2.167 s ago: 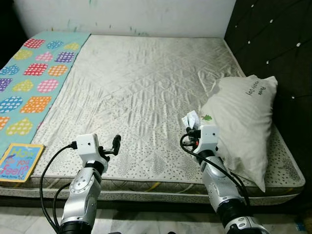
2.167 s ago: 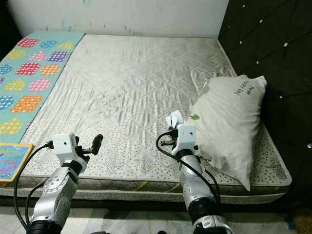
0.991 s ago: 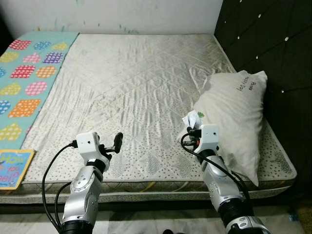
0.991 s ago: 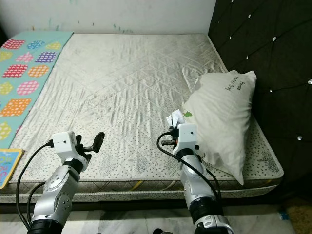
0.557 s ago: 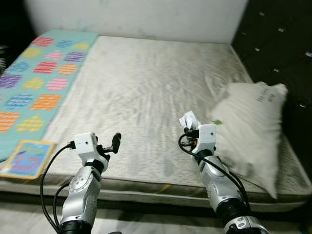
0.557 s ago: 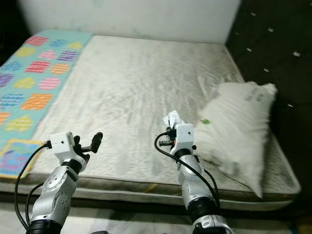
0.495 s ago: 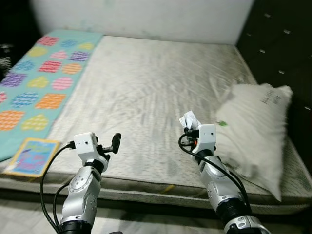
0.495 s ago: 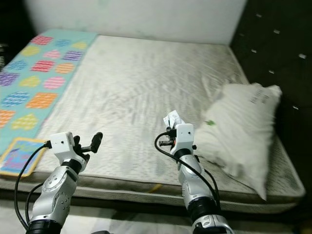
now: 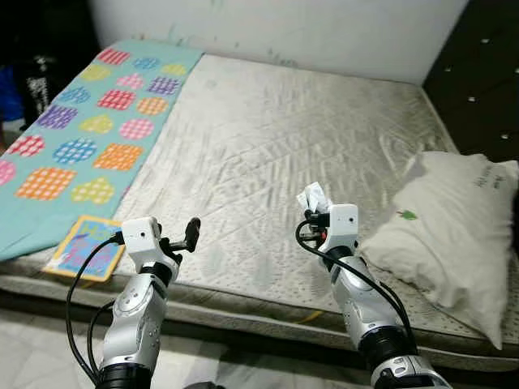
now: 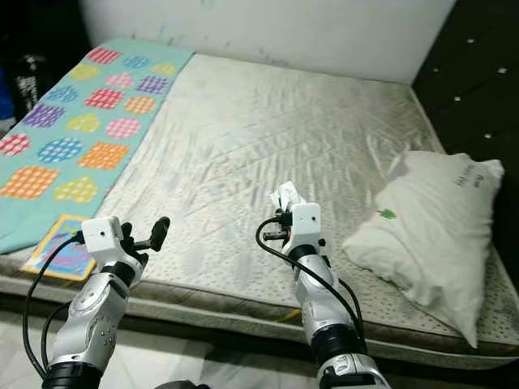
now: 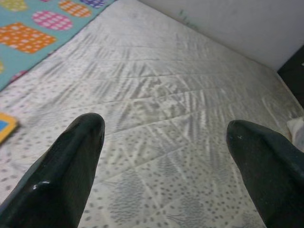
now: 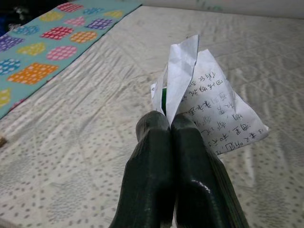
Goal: Clean up the room
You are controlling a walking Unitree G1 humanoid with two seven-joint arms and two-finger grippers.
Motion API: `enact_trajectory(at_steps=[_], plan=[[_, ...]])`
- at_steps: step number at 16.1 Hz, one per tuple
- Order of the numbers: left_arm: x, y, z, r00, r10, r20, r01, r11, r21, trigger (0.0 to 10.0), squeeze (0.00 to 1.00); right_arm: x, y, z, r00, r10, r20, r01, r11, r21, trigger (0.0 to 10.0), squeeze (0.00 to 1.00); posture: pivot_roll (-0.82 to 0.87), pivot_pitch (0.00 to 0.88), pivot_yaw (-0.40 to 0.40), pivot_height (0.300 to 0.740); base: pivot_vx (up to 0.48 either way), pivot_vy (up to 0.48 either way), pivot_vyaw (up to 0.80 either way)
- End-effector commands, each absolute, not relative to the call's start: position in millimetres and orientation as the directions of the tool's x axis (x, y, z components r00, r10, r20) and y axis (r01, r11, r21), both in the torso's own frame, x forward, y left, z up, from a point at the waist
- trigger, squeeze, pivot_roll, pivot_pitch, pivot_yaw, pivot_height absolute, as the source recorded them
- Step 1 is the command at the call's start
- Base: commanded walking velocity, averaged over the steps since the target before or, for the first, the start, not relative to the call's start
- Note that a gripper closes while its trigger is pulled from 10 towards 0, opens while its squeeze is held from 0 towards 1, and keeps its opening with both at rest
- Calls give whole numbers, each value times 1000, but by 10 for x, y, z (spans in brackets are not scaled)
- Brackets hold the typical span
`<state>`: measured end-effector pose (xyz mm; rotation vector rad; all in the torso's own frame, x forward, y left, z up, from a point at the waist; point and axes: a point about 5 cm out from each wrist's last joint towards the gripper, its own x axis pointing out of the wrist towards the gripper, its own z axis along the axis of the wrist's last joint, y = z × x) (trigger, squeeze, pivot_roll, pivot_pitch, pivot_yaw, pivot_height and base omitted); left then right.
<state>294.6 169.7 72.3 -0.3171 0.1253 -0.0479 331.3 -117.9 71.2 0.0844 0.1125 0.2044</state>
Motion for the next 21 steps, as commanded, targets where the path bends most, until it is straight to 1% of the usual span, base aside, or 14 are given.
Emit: enact_trajectory(at_steps=[1,3,4,21], plan=[[2940,1658,694,989,-81,-126,36,944,-327,10000,0,3322,-1224,710,975,193,-108,-182,978,99,10000,0,73,109,-51,740,0,334,0],[2946,1656,704,988,-96,-124,53,948,-312,10000,0,3328,-1203,718,975,194,-104,-184,978,98,10000,0,71,108,-52,740,0,379,0],[2957,1662,713,988,-93,-124,50,948,-316,10000,0,3338,-1201,730,976,195,-101,-185,978,98,10000,0,69,124,-52,740,0,428,0],[2971,1666,735,990,-83,-117,40,945,-325,10000,0,3359,-1208,747,975,198,-101,-188,977,100,10000,0,62,140,-57,740,0,422,0]])
